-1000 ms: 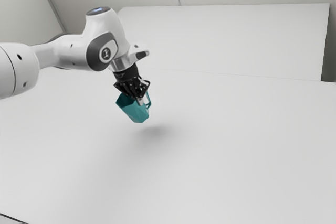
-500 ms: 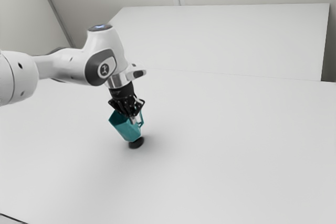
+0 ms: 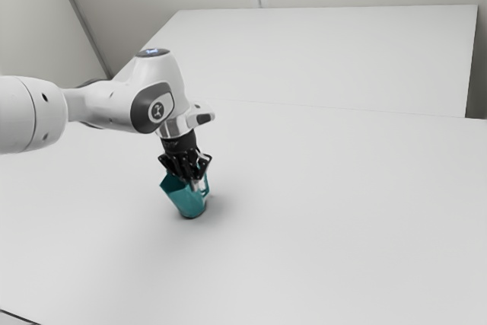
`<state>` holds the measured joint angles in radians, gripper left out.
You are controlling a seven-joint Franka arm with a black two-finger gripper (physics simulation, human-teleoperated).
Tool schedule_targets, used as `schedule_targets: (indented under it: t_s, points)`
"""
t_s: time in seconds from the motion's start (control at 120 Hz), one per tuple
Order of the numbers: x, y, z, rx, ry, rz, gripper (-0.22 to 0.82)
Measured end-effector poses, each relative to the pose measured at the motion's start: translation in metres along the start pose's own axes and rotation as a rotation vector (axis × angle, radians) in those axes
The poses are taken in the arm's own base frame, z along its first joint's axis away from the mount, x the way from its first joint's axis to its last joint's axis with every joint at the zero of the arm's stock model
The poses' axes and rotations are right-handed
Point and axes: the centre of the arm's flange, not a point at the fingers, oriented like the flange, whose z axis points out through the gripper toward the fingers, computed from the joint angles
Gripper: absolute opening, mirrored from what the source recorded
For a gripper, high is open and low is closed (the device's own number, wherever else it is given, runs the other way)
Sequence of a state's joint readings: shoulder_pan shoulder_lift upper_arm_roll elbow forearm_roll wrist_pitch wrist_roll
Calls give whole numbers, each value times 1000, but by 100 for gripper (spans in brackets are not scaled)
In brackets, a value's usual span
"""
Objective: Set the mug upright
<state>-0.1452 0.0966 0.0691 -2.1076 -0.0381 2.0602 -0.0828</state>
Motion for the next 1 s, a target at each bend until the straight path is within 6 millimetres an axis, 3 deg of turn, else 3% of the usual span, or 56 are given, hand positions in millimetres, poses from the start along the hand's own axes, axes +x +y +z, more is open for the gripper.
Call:
schedule_targets:
  t_s: [0.167, 0.342, 0.592, 1.0]
  points:
    - [-3, 1, -5, -6, 1, -1, 28]
    - [-9, 2, -25, -13, 29, 2, 46]
    - [-20, 10, -71, -24, 90, 25, 56]
    - [-7, 18, -200, 16, 265, 76, 60]
